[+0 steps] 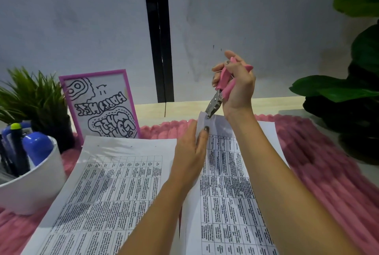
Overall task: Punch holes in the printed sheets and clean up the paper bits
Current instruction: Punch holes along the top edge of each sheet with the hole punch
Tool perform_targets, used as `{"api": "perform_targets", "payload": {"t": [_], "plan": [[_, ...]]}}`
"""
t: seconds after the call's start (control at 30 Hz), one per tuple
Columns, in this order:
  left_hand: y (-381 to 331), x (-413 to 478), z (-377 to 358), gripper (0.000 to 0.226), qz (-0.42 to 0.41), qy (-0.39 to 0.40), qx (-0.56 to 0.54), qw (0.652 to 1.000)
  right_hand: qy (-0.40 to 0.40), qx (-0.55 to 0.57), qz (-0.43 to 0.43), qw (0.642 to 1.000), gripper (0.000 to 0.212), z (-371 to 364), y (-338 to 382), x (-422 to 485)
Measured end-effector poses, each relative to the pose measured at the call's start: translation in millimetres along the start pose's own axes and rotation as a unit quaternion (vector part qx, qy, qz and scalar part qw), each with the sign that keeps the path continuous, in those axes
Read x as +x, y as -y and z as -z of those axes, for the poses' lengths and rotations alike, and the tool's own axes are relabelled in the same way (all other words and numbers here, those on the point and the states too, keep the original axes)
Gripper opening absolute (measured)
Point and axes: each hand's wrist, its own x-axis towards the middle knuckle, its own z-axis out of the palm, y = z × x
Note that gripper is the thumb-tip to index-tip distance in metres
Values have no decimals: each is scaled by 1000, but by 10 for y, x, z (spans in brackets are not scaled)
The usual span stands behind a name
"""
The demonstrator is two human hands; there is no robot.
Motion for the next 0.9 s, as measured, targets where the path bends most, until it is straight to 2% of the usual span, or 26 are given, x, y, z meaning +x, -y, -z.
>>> {"api": "perform_targets", "payload": {"t": [0.13,0.33,0.43,0.57,0.67,0.9], "plan": [[-2,-4,-11,20,2,-2,-7,1000,-3,-1,-11,1000,45,69,27,30],[-19,-16,-2,19,-7,-5,11,1000,101,-53,-105,988,48,95,39,17],[-47,-30,2,19,1,-2,9,1000,130,-81,-153,976,38,73,51,1],[-89,-43,3,20,6,-11,-6,1000,48,-70,-141,986,55,10,16,-32],[-115,-57,4,18,3,-13,0,1000,-8,-57,-128,990,52,-4,-22,-56],[-137,-72,31,22,11,0,48,999,-52,-40,-120,991,42,-3,2,-86]]}}
